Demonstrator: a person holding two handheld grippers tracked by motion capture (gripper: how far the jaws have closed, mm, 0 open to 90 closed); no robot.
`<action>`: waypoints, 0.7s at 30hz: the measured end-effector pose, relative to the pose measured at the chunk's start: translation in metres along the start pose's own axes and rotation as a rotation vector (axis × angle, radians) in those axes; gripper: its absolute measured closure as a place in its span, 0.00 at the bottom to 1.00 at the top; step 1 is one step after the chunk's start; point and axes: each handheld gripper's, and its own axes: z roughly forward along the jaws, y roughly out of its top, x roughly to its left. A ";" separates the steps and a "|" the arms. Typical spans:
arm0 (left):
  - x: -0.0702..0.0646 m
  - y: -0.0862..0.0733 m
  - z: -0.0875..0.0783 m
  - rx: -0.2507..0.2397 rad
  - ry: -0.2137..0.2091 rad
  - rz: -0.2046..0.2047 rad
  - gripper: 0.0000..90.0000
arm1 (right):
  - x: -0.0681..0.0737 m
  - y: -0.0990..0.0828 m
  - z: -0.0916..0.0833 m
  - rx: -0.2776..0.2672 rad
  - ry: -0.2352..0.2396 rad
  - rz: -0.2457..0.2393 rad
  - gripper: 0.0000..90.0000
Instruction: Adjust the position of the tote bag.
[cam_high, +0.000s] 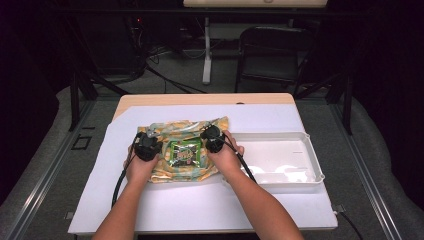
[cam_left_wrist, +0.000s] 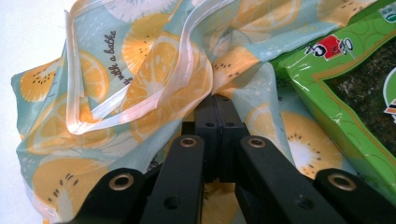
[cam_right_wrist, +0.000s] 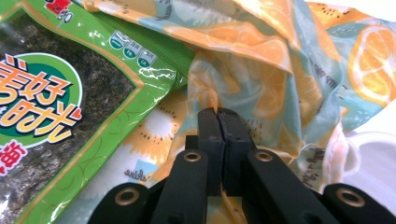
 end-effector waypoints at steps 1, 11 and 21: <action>0.000 0.000 0.000 0.000 0.000 0.000 1.00 | 0.001 0.000 0.001 -0.007 0.003 0.008 0.99; 0.000 0.000 0.000 0.000 -0.001 -0.002 0.99 | 0.000 -0.001 0.002 0.004 -0.003 0.001 0.98; 0.000 0.001 -0.002 -0.009 -0.012 -0.025 0.95 | 0.000 -0.001 0.002 0.004 -0.001 0.000 0.97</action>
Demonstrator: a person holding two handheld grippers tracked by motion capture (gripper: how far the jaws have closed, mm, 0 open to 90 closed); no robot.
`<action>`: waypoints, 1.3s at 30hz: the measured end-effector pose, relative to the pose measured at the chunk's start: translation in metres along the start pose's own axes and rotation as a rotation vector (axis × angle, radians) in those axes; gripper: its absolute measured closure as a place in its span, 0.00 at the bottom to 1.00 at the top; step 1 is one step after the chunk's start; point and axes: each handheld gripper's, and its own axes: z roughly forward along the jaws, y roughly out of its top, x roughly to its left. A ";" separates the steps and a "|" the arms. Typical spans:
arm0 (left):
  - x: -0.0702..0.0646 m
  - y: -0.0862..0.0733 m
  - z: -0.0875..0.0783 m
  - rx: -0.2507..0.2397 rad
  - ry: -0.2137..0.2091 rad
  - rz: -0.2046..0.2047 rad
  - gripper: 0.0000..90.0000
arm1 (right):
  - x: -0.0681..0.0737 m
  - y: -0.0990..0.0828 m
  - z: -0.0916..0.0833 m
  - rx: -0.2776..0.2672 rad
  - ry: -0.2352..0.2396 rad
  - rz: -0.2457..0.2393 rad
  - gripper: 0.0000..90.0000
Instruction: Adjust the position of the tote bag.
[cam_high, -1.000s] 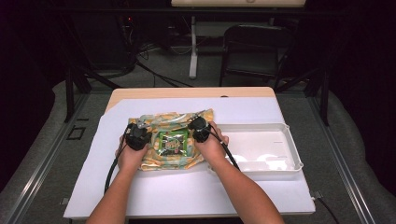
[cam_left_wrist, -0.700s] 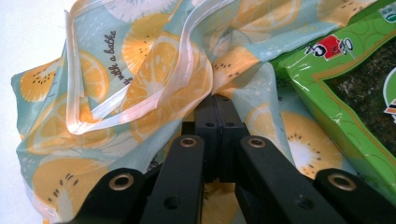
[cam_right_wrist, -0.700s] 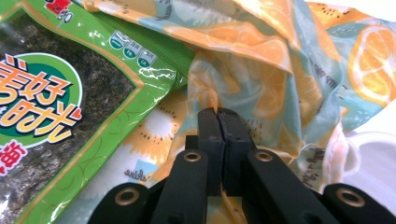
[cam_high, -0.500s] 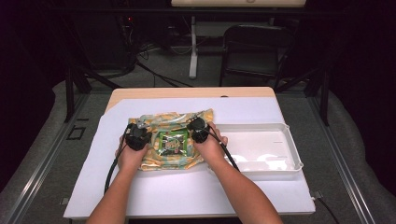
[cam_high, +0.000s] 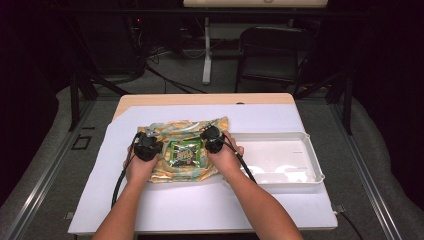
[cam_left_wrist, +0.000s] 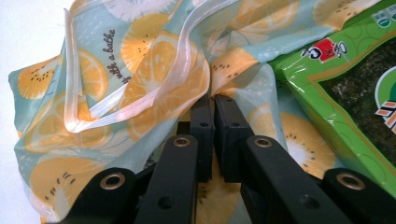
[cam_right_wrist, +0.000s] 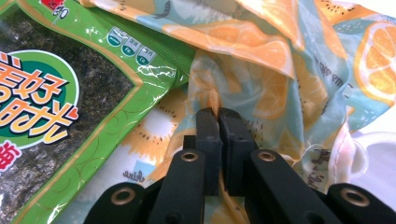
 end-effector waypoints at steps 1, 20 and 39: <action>0.000 0.001 -0.001 0.005 -0.003 0.007 0.95 | 0.000 0.000 0.000 -0.001 0.000 0.001 0.97; 0.006 0.008 -0.026 -0.153 -0.039 -0.086 0.65 | -0.001 0.000 -0.001 -0.013 0.001 0.011 0.96; 0.005 0.019 -0.053 -0.248 -0.064 -0.109 0.67 | -0.002 0.001 -0.012 -0.055 0.026 0.015 0.87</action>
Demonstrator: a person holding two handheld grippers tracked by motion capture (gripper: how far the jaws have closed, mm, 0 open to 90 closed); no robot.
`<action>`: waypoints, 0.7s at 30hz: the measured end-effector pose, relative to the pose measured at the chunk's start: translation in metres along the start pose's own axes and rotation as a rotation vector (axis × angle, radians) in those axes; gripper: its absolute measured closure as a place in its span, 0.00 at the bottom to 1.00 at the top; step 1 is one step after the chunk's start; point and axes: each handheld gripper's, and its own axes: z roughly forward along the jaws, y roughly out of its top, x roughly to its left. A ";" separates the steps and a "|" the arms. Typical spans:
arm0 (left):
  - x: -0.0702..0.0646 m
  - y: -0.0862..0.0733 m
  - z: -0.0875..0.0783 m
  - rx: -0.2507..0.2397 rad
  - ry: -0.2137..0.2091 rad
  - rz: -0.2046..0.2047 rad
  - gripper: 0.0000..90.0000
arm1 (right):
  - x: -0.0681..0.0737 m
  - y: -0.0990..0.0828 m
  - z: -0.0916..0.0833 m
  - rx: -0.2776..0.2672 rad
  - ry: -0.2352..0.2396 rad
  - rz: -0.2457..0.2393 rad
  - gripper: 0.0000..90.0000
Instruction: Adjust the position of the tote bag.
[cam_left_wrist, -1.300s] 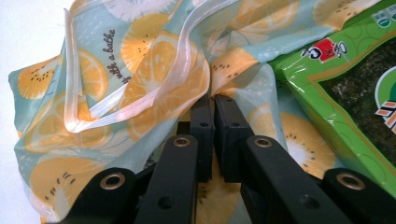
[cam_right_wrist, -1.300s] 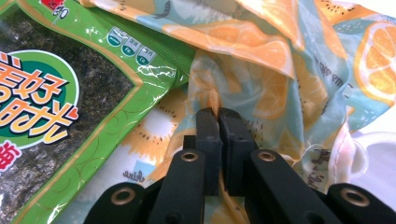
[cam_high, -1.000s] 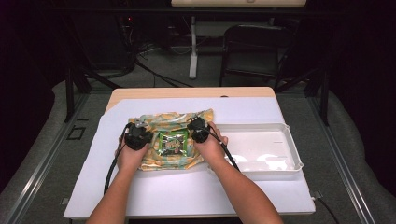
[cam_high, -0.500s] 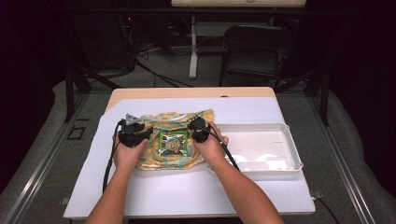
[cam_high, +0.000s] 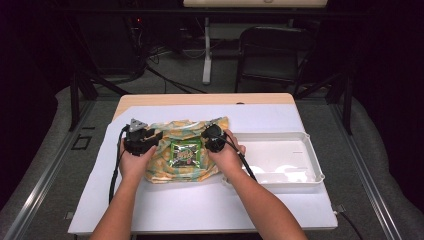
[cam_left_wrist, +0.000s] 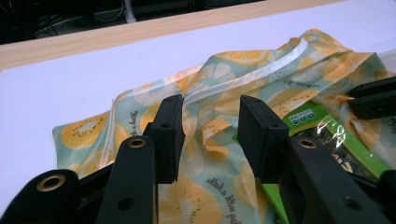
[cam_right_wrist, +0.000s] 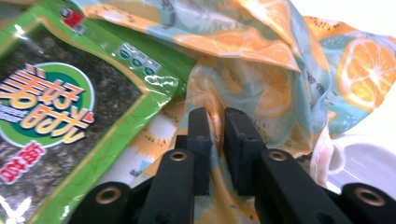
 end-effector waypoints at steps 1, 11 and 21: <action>-0.001 0.000 -0.001 -0.002 0.000 0.004 0.67 | -0.001 0.001 -0.003 0.014 0.006 -0.019 0.85; -0.005 0.005 -0.007 0.011 -0.003 0.027 0.70 | 0.005 0.005 -0.033 -0.093 0.058 -0.026 0.74; -0.018 0.010 -0.014 0.038 -0.018 0.061 0.75 | 0.010 -0.005 -0.061 -0.179 0.118 -0.065 0.73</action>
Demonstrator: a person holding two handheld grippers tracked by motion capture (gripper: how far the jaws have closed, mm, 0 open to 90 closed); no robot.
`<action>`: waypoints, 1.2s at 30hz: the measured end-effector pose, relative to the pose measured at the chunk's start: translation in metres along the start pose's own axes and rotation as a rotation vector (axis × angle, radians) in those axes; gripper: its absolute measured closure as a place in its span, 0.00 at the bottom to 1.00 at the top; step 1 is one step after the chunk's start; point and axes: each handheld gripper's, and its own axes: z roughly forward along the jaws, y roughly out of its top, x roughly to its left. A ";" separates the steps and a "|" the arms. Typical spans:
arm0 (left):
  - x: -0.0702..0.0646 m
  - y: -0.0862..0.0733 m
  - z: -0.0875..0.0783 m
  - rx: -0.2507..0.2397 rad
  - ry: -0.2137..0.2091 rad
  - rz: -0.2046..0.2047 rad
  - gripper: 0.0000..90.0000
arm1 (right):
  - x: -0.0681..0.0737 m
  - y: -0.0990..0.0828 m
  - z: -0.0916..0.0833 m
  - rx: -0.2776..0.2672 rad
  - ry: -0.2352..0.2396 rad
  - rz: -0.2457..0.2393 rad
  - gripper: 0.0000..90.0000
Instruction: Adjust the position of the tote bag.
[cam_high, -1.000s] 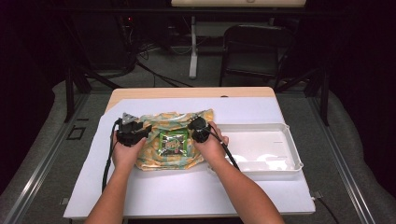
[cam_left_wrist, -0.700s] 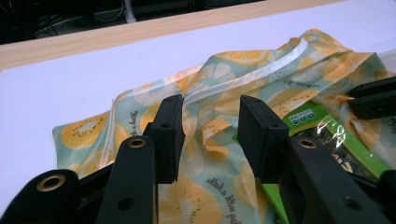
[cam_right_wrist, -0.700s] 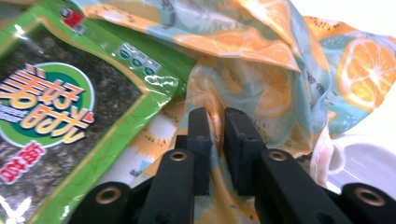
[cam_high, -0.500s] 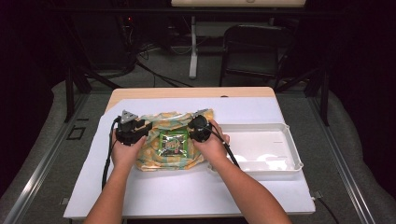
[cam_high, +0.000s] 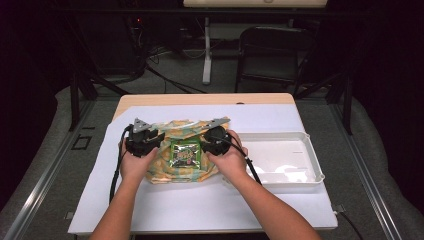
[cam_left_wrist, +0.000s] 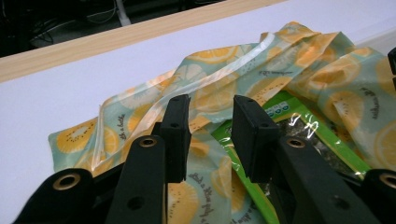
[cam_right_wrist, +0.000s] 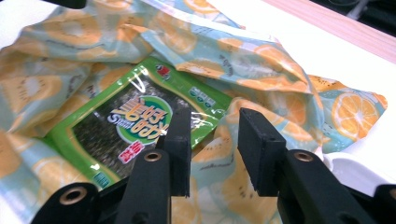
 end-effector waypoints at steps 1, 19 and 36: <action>-0.001 0.001 -0.002 0.005 -0.005 0.004 0.75 | 0.001 -0.001 -0.002 -0.009 -0.001 -0.006 0.73; -0.029 -0.008 -0.012 0.083 -0.072 0.020 0.93 | 0.019 -0.018 -0.020 -0.107 0.033 -0.029 0.77; -0.049 -0.038 0.008 0.236 -0.111 0.156 1.00 | 0.039 -0.027 0.007 -0.010 0.110 -0.025 0.95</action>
